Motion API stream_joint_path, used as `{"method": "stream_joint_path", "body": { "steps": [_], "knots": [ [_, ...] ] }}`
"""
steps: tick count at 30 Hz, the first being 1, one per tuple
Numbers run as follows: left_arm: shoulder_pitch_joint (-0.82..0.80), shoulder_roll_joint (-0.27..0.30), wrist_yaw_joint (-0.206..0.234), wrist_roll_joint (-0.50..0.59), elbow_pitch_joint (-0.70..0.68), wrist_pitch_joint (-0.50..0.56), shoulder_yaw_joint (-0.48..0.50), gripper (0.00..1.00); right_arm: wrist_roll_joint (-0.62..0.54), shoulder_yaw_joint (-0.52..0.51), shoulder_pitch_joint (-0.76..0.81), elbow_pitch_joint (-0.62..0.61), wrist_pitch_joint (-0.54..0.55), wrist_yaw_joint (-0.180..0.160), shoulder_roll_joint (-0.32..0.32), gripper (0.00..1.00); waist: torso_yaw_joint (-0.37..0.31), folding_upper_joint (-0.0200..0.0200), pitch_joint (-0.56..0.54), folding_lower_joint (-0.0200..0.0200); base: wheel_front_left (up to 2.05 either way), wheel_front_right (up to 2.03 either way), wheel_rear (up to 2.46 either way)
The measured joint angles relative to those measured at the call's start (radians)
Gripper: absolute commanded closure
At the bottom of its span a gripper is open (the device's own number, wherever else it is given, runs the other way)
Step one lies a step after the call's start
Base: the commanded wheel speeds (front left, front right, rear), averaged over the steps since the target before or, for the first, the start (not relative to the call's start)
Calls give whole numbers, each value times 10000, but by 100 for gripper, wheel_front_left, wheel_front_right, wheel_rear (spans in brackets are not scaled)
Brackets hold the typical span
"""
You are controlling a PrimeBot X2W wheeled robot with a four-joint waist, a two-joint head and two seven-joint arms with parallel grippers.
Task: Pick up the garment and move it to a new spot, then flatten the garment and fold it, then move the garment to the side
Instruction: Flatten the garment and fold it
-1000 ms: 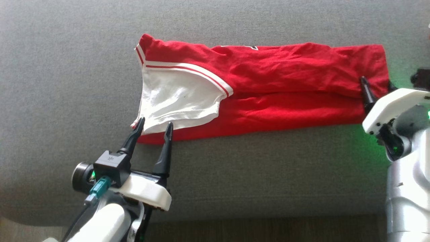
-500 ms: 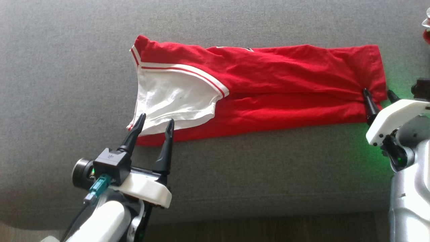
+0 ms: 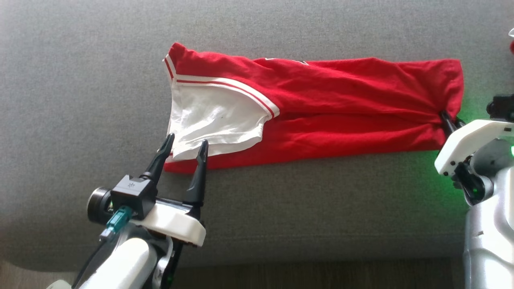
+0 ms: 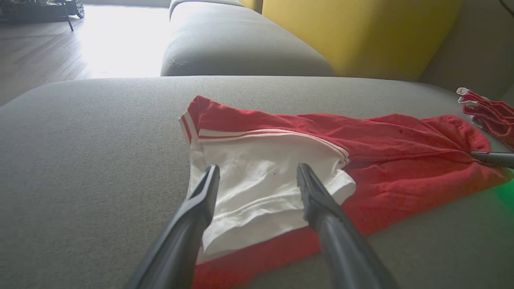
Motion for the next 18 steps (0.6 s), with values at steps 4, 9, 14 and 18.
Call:
{"method": "stream_joint_path", "body": {
  "steps": [4, 9, 14, 18],
  "knots": [
    [31, -86, 0, 2, 56, 0, 61, 0, -608, -142, 54, -274, 19, 0, 79, 100, -22, 0, -142, 0, 0, 0, 0],
    [134, -113, -2, 90, 54, 0, 290, 0, -1083, -276, 125, -1371, 533, -2, -222, 100, -278, 0, -289, 0, 0, 0, 0],
    [134, -117, -75, 92, 29, 0, 291, 0, -951, -58, 123, -2343, 1137, -4, -732, 100, -474, 0, -406, 0, 0, 0, 0],
    [141, -115, -77, 104, 29, 0, 291, 0, -614, 209, 119, -2903, 1417, -4, -819, 100, -533, 0, -502, 0, 0, 0, 0]
  ]
}}
